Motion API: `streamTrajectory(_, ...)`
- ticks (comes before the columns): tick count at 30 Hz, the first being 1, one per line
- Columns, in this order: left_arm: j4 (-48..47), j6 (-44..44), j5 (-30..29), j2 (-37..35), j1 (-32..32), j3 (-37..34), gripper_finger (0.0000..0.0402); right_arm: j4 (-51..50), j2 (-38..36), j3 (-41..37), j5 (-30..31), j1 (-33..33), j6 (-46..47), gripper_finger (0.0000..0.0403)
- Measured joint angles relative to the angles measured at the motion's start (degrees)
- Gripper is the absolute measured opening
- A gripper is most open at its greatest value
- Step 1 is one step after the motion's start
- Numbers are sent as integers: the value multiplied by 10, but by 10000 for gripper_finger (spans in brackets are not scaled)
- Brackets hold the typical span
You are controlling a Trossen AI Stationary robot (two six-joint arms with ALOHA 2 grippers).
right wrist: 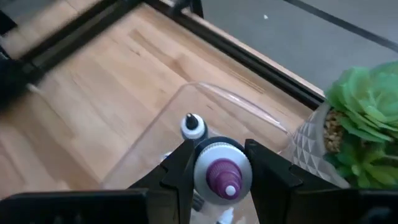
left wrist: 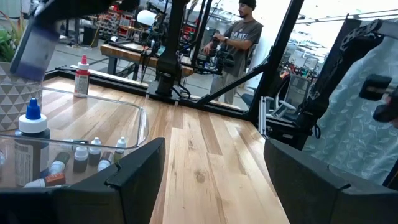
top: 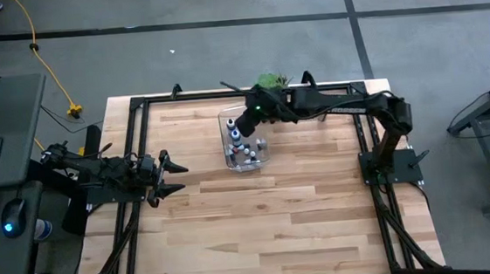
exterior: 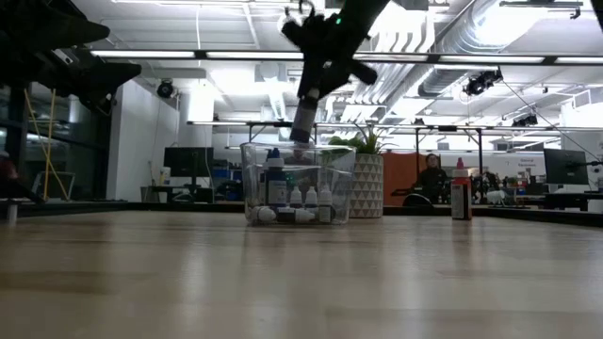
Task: Pick & Place food coloring
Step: Put the big violet food coloring bottle into the transparent bin
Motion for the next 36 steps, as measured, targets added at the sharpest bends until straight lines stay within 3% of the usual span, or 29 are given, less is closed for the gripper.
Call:
streamTrajectory(10,0,0,0,0,0,0,271,1,67,0,-9,-19,-57,112)
streamTrajectory(36,0,0,0,0,0,0,271,9,147,0,-35,-45,-33,117)
